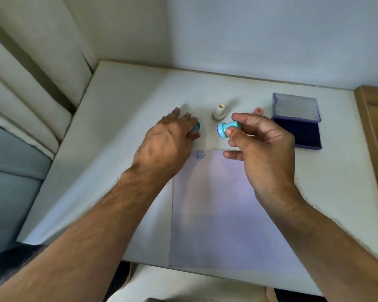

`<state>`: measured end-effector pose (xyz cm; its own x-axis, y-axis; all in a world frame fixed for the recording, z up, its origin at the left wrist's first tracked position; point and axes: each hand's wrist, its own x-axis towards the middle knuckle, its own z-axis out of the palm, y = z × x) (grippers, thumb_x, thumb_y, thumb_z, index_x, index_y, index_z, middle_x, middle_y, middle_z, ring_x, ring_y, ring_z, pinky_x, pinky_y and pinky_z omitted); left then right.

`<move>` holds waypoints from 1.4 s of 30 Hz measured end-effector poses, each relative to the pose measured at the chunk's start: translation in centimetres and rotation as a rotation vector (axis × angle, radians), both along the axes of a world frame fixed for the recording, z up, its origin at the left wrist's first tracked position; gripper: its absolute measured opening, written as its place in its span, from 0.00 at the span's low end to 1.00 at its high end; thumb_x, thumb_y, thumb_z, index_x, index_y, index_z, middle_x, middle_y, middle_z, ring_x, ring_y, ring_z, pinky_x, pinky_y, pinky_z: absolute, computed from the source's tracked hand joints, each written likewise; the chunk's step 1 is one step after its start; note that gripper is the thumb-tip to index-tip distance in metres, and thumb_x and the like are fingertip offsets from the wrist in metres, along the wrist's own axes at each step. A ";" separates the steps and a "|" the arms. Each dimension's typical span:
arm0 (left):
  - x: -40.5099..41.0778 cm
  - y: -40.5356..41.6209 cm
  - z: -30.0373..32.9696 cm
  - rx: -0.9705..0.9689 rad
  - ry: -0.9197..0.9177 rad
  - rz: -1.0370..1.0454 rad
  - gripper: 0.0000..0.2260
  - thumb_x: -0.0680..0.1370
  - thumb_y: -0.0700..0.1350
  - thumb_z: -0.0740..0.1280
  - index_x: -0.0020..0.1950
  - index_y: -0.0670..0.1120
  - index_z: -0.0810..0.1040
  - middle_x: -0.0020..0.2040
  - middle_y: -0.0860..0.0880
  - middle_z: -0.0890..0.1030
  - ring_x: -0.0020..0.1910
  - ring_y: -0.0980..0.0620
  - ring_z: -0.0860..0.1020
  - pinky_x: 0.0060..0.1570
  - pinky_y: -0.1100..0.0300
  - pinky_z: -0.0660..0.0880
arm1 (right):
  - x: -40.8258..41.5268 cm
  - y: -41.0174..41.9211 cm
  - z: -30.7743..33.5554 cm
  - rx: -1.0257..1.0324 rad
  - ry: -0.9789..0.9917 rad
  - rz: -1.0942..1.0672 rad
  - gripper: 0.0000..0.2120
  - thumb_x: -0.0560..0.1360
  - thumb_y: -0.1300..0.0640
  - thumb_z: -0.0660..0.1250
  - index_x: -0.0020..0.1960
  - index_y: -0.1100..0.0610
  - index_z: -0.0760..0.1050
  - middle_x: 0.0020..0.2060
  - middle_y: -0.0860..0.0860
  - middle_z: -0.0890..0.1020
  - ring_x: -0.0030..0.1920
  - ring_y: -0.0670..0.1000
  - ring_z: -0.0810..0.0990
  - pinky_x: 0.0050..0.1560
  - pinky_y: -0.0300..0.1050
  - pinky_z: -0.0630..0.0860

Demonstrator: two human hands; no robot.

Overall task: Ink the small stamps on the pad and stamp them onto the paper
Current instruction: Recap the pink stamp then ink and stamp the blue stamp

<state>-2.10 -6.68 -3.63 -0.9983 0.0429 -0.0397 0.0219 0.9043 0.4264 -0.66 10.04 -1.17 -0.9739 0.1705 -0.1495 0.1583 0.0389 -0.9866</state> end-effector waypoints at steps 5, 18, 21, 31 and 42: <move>0.4 0.0 1.3 0.021 0.007 0.133 0.08 0.77 0.48 0.66 0.55 0.51 0.81 0.50 0.49 0.83 0.51 0.45 0.78 0.47 0.56 0.75 | 0.1 -0.1 -0.1 0.006 -0.004 0.008 0.10 0.72 0.63 0.74 0.51 0.52 0.83 0.40 0.45 0.85 0.41 0.47 0.85 0.35 0.44 0.82; 0.3 0.9 2.6 0.604 0.150 0.256 0.12 0.72 0.45 0.72 0.55 0.56 0.85 0.47 0.55 0.82 0.40 0.61 0.81 0.46 0.73 0.75 | -0.1 -0.2 -0.2 -0.114 -0.018 -0.052 0.11 0.72 0.69 0.71 0.51 0.58 0.82 0.43 0.51 0.85 0.44 0.51 0.86 0.42 0.44 0.83; 0.0 0.8 2.9 0.832 0.086 0.301 0.10 0.73 0.43 0.72 0.51 0.56 0.85 0.45 0.53 0.83 0.40 0.59 0.80 0.50 0.64 0.78 | -0.1 -0.3 -0.1 -0.134 -0.017 -0.045 0.13 0.72 0.71 0.71 0.52 0.59 0.83 0.42 0.47 0.86 0.46 0.51 0.86 0.44 0.44 0.83; -0.2 0.7 4.6 1.710 -0.073 0.530 0.05 0.76 0.34 0.68 0.43 0.43 0.79 0.39 0.44 0.82 0.45 0.45 0.84 0.45 0.58 0.80 | 0.2 -0.7 0.7 -0.201 0.083 0.059 0.12 0.73 0.67 0.71 0.51 0.54 0.83 0.36 0.50 0.85 0.36 0.50 0.80 0.32 0.44 0.79; 0.1 1.4 4.3 1.735 -0.215 0.427 0.04 0.75 0.33 0.67 0.42 0.40 0.76 0.47 0.42 0.84 0.50 0.44 0.84 0.51 0.57 0.80 | 0.3 -1.0 0.2 -0.066 0.198 0.127 0.14 0.69 0.61 0.74 0.51 0.47 0.83 0.45 0.49 0.86 0.38 0.49 0.79 0.32 0.41 0.77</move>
